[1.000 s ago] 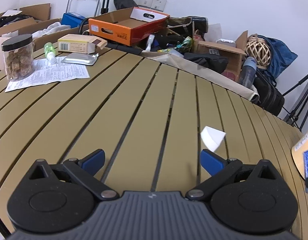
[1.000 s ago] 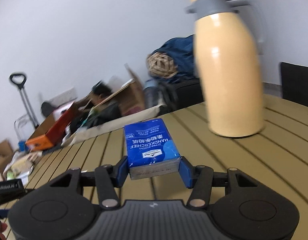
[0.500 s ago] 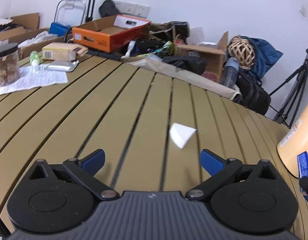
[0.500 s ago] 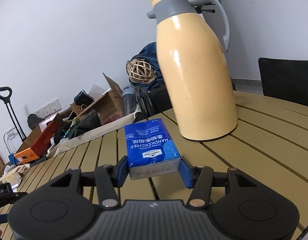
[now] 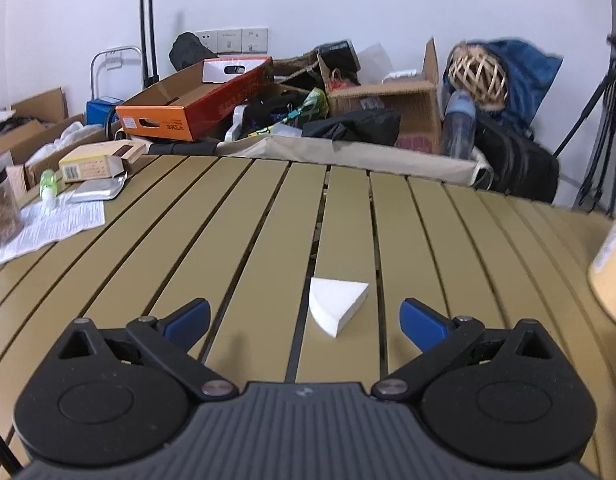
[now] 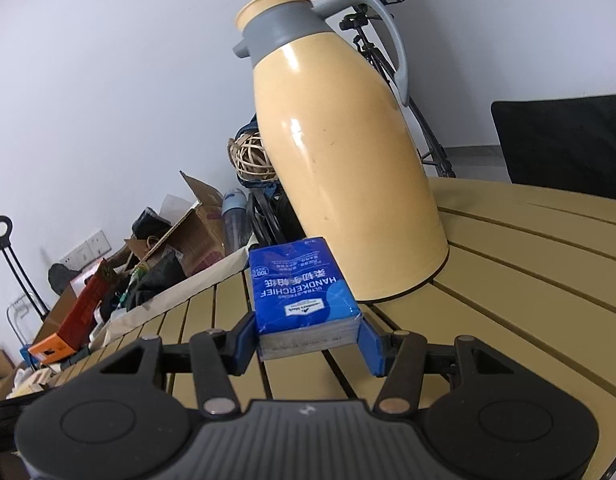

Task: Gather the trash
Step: 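Reach the left gripper to the white paper scrap while right gripper holds the tissue pack, then close the left gripper on the white paper scrap, then carry the white paper and blue tissue pack down over the black bin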

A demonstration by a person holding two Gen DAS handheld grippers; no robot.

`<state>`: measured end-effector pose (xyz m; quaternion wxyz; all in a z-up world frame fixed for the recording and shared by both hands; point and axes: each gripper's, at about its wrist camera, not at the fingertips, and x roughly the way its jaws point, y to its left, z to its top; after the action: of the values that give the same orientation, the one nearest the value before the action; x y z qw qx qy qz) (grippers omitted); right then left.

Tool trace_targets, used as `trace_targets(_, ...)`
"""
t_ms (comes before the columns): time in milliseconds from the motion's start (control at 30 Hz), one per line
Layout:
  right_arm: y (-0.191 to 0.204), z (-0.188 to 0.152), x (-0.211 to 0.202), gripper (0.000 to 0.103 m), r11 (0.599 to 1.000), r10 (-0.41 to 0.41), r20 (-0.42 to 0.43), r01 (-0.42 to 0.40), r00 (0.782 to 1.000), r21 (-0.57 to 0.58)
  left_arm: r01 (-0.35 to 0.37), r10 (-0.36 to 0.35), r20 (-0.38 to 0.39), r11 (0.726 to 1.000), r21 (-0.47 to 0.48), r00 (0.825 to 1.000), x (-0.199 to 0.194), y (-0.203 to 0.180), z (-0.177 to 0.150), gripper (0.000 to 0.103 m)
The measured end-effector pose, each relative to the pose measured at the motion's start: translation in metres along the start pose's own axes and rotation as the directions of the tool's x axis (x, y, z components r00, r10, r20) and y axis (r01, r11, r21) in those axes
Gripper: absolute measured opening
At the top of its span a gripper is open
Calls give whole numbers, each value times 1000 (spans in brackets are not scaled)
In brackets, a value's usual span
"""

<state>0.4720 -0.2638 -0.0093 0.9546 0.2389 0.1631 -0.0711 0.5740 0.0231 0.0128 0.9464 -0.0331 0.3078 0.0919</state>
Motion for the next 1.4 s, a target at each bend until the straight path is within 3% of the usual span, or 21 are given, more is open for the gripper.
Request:
trace_targets(200,-6,3,1,52,1000,17,-2,-17,1000,21,-12,12,-35,1000,2,999,21,-17,7,90)
trace_targets(300,-9,5,0,52,999,21,-2,-21,1000,28,-35,35,-25,999,20,999,24,-23,7,77)
trace_targets(433,-12,7,-2,52,999,24,1,-24,1000,31,-14,14,-40,1000,-1,999,29,-25,7,60)
trace_targets(567,-15,7,-4,52,999,24,4,-24,1000,41,-42,42,-59,999,-11,997,36,-25,7,51)
trace_targets(833,-18,8,-8,52,998,24,6,-25,1000,50,-22,20,-60,999,-43,998,40,-22,7,26)
trace_targets(1400,-16,8,-18,52,998,65,-1,-65,998,8,24,-24,6,998,-55,1000,-9,-11,0,25)
